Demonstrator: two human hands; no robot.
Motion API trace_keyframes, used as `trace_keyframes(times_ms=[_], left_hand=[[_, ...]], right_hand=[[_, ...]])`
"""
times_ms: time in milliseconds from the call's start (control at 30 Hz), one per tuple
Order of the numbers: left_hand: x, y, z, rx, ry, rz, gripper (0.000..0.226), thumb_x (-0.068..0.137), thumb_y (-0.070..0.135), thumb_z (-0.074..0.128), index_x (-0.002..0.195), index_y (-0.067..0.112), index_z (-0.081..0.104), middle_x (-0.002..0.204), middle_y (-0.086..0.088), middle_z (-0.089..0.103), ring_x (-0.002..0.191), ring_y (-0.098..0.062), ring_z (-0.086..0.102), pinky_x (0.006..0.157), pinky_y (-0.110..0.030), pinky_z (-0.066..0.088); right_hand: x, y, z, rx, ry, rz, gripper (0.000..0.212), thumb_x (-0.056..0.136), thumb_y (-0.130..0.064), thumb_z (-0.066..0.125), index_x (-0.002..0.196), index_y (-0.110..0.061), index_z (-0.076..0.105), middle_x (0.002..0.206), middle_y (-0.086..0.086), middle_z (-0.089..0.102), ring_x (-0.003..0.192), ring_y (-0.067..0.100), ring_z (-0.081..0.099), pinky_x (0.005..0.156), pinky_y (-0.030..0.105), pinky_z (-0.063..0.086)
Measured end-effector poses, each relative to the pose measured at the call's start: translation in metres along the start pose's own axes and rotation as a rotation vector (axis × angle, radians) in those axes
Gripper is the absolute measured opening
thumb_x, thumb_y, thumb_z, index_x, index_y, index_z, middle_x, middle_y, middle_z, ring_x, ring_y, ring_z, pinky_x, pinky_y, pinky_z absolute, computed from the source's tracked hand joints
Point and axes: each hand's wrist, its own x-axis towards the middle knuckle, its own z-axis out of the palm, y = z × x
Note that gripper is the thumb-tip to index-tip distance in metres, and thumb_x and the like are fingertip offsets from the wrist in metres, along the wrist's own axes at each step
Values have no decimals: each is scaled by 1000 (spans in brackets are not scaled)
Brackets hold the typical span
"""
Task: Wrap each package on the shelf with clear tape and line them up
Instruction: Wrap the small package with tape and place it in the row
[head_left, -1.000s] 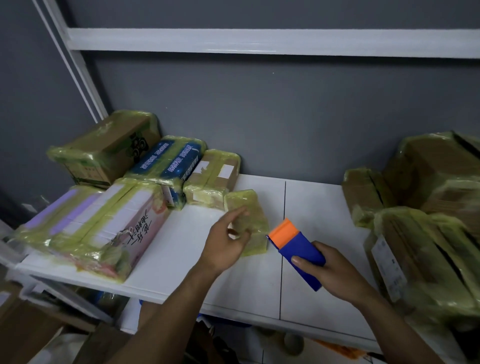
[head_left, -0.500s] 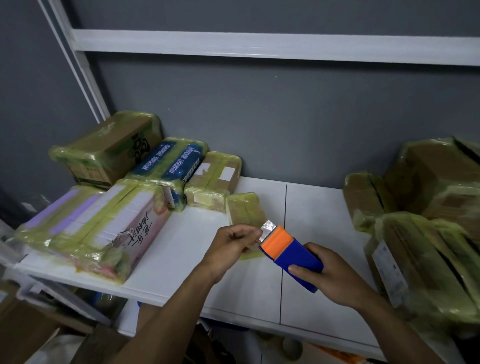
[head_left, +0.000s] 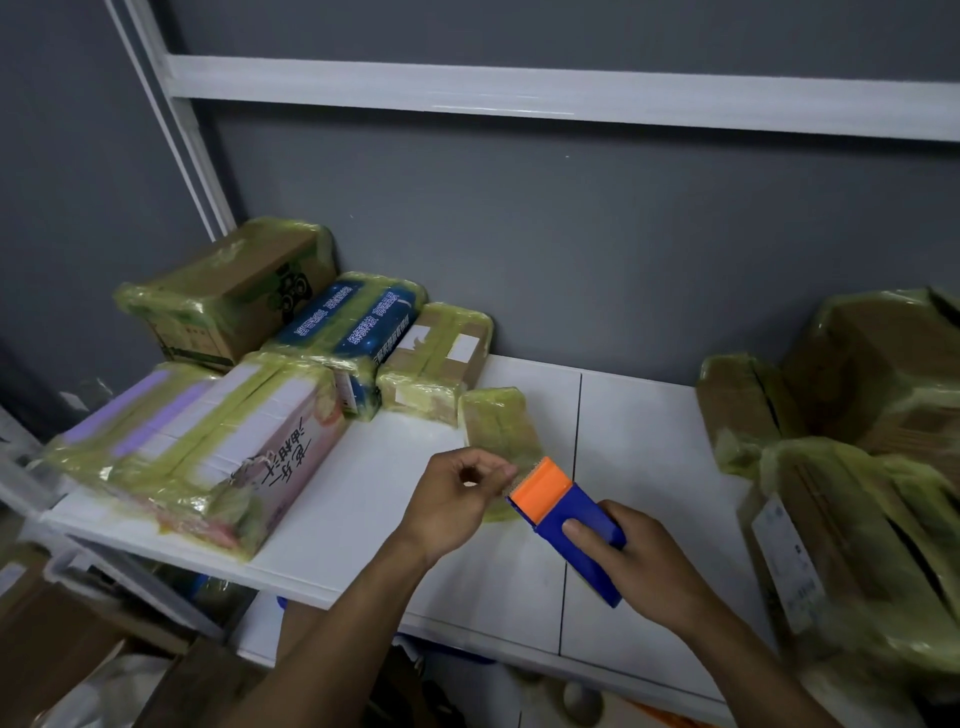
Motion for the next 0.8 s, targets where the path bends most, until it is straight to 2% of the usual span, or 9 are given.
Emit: trace_keyframes(times_ms=[100,167,333,400,500,700,800], left_hand=[[0,-3,-7,-4,74,4,16,94,17,72,78,21,76,74,-4,71,71,-10,63,71,-23,52],[-2,-5,-8,-22,98,-12,17,93,19,73,77,22,76,75,-2,71,70,-9,63,67,-23,52],[1,-4,-24,-99,198,-23,22,92,15,74,78,30,80,82,4,76,69,-7,65,56,-18,50],[3,-3,-31,-77,212,-23,17,91,19,75,79,30,80,82,3,75,70,-7,65,56,-17,50],[1,-7,-31,-113,254,-38,13,90,22,75,80,29,80,80,3,74,70,-6,65,55,-16,48],[-4,-18,-39,-159,326,-67,10,89,24,77,82,30,81,80,1,75,70,-8,64,53,-18,47],[-4,-21,-45,-152,330,-75,8,90,26,76,84,30,81,80,1,75,71,-8,64,52,-20,44]], right_hand=[[4,-2,-2,-51,3,23,54,75,-84,60,84,-31,65,76,-8,70,66,11,69,59,24,54],[9,-3,-6,-133,2,23,60,72,-84,58,87,-26,65,78,-8,71,70,13,71,65,32,60],[16,-7,-19,-283,-5,10,49,84,-69,64,85,-20,62,74,1,68,65,18,68,68,40,60],[19,-10,-23,-307,-10,12,46,85,-67,65,86,-21,62,74,0,68,65,17,68,68,38,60],[21,-20,-26,-335,-38,-7,47,83,-71,64,84,-25,62,75,-12,68,65,10,67,63,26,56],[27,-25,-38,-407,-84,-29,40,86,-64,69,76,-27,59,72,-20,65,63,6,64,61,24,51],[27,-29,-39,-441,-76,-26,39,85,-67,67,73,-31,56,69,-31,62,64,-3,62,60,18,46]])
